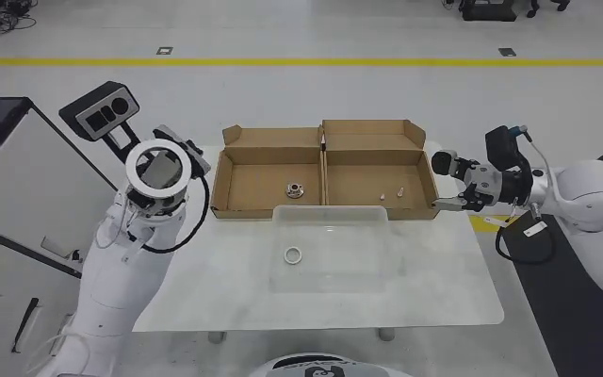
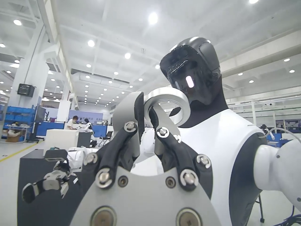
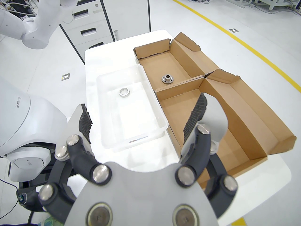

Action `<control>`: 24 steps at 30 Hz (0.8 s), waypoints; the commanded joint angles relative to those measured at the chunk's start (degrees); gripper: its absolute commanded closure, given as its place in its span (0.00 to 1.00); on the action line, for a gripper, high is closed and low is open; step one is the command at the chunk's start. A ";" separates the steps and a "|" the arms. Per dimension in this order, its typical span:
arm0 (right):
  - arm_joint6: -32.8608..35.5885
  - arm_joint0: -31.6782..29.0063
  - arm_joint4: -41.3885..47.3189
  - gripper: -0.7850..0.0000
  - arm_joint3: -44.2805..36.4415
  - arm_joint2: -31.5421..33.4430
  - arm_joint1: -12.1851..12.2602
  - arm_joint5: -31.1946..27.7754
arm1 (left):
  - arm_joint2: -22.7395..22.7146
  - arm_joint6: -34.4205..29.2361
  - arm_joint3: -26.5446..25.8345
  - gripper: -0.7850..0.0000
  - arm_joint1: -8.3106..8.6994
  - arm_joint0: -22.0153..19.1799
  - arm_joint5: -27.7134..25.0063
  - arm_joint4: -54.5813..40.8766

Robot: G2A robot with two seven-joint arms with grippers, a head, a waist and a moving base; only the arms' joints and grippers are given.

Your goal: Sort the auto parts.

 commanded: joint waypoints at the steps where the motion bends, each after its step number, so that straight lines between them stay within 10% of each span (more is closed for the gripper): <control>1: 0.00 0.00 0.00 0.00 0.00 0.00 0.00 0.00 | -0.25 -0.01 0.83 1.00 0.03 0.13 0.00 1.60; 11: 0.00 0.00 0.00 0.00 0.00 0.00 0.00 0.00 | -1.79 -1.96 2.24 1.00 0.97 0.98 1.95 13.92; 24: 0.00 0.00 0.00 0.00 0.00 0.00 0.00 0.00 | -0.12 0.00 0.37 1.00 0.62 1.60 0.00 2.47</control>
